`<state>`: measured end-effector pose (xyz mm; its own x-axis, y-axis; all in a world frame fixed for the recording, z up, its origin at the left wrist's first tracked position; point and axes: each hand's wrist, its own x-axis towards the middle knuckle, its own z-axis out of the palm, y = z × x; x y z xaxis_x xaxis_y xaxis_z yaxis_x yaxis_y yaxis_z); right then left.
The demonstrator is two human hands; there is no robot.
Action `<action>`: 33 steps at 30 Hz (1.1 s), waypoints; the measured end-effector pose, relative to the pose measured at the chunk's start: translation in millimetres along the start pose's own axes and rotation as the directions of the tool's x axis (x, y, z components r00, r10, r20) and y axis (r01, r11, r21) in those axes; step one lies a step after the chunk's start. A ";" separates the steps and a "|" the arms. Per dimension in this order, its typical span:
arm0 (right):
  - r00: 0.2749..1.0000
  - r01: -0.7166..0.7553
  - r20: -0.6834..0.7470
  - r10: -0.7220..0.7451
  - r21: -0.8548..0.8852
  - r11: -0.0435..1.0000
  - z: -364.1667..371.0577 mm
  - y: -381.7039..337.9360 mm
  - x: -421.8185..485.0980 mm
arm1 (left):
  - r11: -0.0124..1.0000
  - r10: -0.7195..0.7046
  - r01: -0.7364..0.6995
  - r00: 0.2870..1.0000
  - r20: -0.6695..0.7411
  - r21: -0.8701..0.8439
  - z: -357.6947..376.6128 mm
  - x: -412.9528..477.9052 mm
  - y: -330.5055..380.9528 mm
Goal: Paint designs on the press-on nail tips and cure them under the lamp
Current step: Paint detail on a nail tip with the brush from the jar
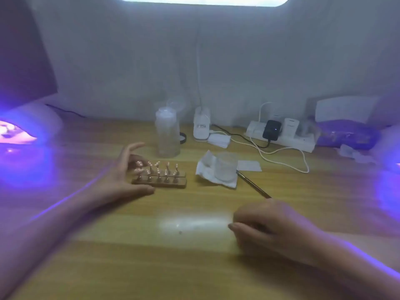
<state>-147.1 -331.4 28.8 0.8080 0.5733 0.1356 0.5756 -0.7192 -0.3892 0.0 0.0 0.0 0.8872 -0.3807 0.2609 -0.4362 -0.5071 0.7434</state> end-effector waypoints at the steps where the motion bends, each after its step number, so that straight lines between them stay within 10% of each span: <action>1: 0.999 -0.003 -0.054 0.002 -0.024 1.000 -2.6 5.1 -2.0 | 0.999 -0.005 0.005 1.000 0.011 -0.036 1.4 1.9 -1.8; 7: 0.888 -0.208 -0.438 0.142 -0.106 0.972 -17.6 42.0 -8.4 | 0.999 0.036 -0.036 0.998 -0.053 -0.012 3.2 16.4 -12.4; 15: 0.873 -0.453 -0.252 0.417 -0.102 0.886 -15.9 63.0 2.0 | 0.980 -0.010 0.050 0.978 -0.208 0.192 4.0 20.9 -3.9; 18: 0.889 -0.433 -0.211 0.406 -0.103 0.896 -18.1 66.7 5.5 | 0.812 0.424 -0.203 0.850 -0.314 0.547 9.1 7.4 23.9; 21: 0.894 -0.422 -0.200 0.402 -0.072 0.904 -20.5 68.6 10.5 | 0.429 0.763 -0.614 0.639 0.098 0.663 34.0 4.2 62.6; 24: 0.898 -0.405 -0.199 0.393 -0.026 0.914 -20.9 68.7 11.0 | 0.218 0.751 -0.705 0.563 0.345 0.675 64.1 8.6 81.5; 28: 0.886 -0.380 -0.282 0.369 0.017 0.925 -14.9 71.2 0.6 | 0.320 0.766 -0.639 0.609 0.207 0.699 66.7 15.5 82.1; 33: 0.823 -0.281 -0.442 0.357 0.229 0.932 -12.0 75.0 0.9 | 0.799 0.506 -0.349 0.830 -0.235 0.489 26.0 17.8 34.4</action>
<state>-101.6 -389.5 10.6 0.9258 0.0411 0.3758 0.2803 -0.7417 -0.6093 -3.1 -44.3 14.2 0.5508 -0.3907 0.7375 -0.7318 -0.6509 0.2017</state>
